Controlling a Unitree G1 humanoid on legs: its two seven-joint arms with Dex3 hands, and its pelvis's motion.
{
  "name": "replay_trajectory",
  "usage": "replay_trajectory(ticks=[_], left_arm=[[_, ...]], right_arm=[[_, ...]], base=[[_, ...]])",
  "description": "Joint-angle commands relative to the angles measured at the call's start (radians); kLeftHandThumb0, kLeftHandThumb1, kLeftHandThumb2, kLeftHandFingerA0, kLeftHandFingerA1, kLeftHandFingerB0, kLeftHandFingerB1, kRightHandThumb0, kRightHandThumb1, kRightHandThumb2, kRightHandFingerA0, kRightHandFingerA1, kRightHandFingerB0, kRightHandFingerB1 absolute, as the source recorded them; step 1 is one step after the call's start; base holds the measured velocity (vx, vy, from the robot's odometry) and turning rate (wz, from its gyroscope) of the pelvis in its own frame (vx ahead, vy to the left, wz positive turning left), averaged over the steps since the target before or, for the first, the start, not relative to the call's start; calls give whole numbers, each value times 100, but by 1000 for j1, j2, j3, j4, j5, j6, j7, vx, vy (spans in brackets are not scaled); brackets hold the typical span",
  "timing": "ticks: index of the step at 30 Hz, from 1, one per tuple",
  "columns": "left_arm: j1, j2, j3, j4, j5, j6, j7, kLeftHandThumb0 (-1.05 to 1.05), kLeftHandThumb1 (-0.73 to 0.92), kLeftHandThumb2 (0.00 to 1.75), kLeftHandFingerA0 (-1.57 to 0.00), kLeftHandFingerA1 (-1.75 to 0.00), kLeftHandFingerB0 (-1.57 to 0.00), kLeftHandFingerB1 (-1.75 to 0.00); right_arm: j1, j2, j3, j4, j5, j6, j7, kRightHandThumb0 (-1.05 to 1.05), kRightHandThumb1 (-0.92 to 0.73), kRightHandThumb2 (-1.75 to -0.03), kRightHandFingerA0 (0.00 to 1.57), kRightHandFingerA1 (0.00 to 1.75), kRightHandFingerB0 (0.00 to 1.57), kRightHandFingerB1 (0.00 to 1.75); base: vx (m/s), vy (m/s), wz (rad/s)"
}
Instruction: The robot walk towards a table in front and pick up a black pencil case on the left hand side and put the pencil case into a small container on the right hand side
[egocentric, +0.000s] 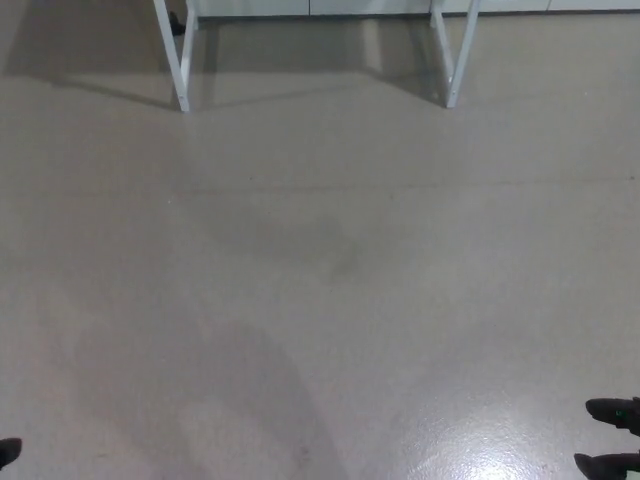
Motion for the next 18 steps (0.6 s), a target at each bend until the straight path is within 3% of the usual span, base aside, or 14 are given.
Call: replay_trajectory(ticks=[1, 4, 5, 6, 7, 8, 18], left_arm=[[14, 19, -5, 22, -16, -68, -24, -52, 39, 69, -27, -48, -16, -39], [43, 15, -8, 20, -21, -77, -24, -50, 38, 69, -28, -49, -17, -40], [48, 15, -9, 23, -21, -77, -28, -43, 49, 55, -32, -41, -21, -30], [53, 14, -10, 24, -22, -80, -30, -44, 48, 55, -33, -41, -21, -30], [53, 14, -10, 24, -22, -80, -30, -44, 48, 55, -33, -41, -21, -30], [66, 17, -19, 23, -12, -82, -25, -52, 39, 69, -28, -48, -17, -39], [113, 20, -42, 22, -14, -67, -30, -50, 39, 69, -25, -46, -16, -39]], right_arm=[[12, -18, -7, 18, 20, -51, 13, -34, -40, -52, 61, 53, 45, 45], [43, -15, -6, 26, 19, -72, 7, -32, -40, -52, 63, 54, 46, 45], [49, -18, -2, 30, 15, -79, 6, -34, -40, -52, 63, 54, 45, 45], [55, -20, 3, 33, 9, -83, 3, -35, -40, -52, 64, 53, 45, 44], [55, -20, 3, 33, 9, -83, 3, -35, -40, -52, 64, 53, 45, 44], [71, -22, 9, 31, 4, -80, 2, -35, -41, -52, 63, 52, 45, 44], [133, -20, 23, 57, 2, -105, -9, -34, -42, -52, 62, 52, 45, 44]], base=[[0, 0, 0], [0, 0, 0], [0, 0, 0], [0, 0, 0], [0, 0, 0], [0, 0, 0], [0, 0, 0]])
